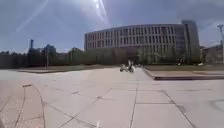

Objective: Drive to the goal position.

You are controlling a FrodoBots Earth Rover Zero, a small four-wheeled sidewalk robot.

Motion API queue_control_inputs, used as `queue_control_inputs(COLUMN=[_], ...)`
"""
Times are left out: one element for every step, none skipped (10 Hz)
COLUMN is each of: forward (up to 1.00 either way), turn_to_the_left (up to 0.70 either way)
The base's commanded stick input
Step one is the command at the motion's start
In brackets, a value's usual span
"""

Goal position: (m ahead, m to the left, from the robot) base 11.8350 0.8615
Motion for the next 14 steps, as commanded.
queue_control_inputs(forward=[0.5,0.5,0.5,0.5,0.5,0.5,0.5,0.5,0.5,0.5,0.5,0.5,0.5,0.5], turn_to_the_left=[0.35,0.42,0.28,0.14,0.0,0.0,0.0,0.0,0.0,0.0,0.0,0.0,0.0,0.0])
